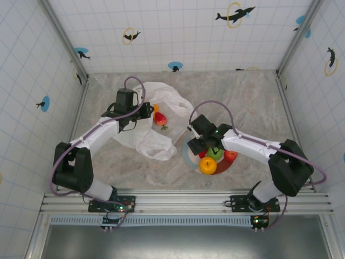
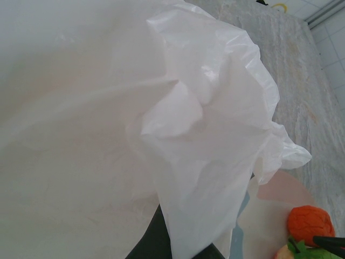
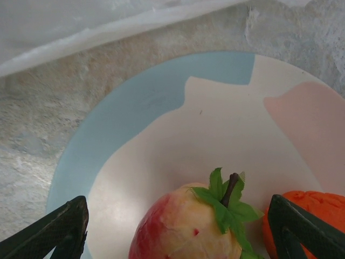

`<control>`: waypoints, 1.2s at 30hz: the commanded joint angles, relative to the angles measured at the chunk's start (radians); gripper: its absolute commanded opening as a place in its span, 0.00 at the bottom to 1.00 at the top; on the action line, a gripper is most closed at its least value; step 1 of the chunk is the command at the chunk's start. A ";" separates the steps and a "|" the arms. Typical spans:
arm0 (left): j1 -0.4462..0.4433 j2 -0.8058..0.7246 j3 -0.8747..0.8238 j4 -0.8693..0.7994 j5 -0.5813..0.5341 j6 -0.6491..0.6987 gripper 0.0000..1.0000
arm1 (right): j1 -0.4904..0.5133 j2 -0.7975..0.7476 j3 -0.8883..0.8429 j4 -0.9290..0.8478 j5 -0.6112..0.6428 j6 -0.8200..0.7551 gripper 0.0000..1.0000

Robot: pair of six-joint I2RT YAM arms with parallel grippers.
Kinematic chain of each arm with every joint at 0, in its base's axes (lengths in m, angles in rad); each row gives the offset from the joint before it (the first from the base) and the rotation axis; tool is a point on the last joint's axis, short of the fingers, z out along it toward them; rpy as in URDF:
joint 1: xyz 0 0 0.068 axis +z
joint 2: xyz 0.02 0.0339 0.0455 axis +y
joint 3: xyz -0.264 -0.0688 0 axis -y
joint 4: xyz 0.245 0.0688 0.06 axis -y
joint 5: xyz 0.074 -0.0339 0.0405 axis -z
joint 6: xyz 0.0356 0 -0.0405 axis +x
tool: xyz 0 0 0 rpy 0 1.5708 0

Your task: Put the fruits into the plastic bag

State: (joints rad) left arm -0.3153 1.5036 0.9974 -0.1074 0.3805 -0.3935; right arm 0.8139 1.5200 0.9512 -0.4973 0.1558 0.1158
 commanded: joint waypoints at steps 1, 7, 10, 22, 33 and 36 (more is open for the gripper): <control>-0.008 0.004 0.020 -0.012 -0.005 -0.008 0.00 | 0.013 0.035 0.053 -0.082 0.048 0.002 0.88; -0.008 0.005 0.021 -0.012 -0.003 -0.010 0.00 | 0.017 0.079 0.085 -0.112 0.053 0.005 0.88; -0.008 0.003 0.021 -0.012 -0.004 -0.008 0.00 | 0.020 0.108 0.098 -0.121 0.043 0.010 0.86; -0.010 0.004 0.021 -0.015 -0.007 -0.005 0.00 | 0.037 0.196 0.142 -0.153 0.089 0.014 0.77; -0.010 0.003 0.023 -0.017 -0.008 -0.004 0.00 | 0.050 0.212 0.185 -0.060 0.035 0.004 0.54; -0.010 0.004 0.023 -0.017 -0.008 -0.004 0.00 | 0.049 0.217 0.197 -0.022 0.014 -0.003 0.52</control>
State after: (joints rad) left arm -0.3157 1.5036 0.9974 -0.1078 0.3801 -0.3935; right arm 0.8581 1.7233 1.1046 -0.5732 0.2008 0.1192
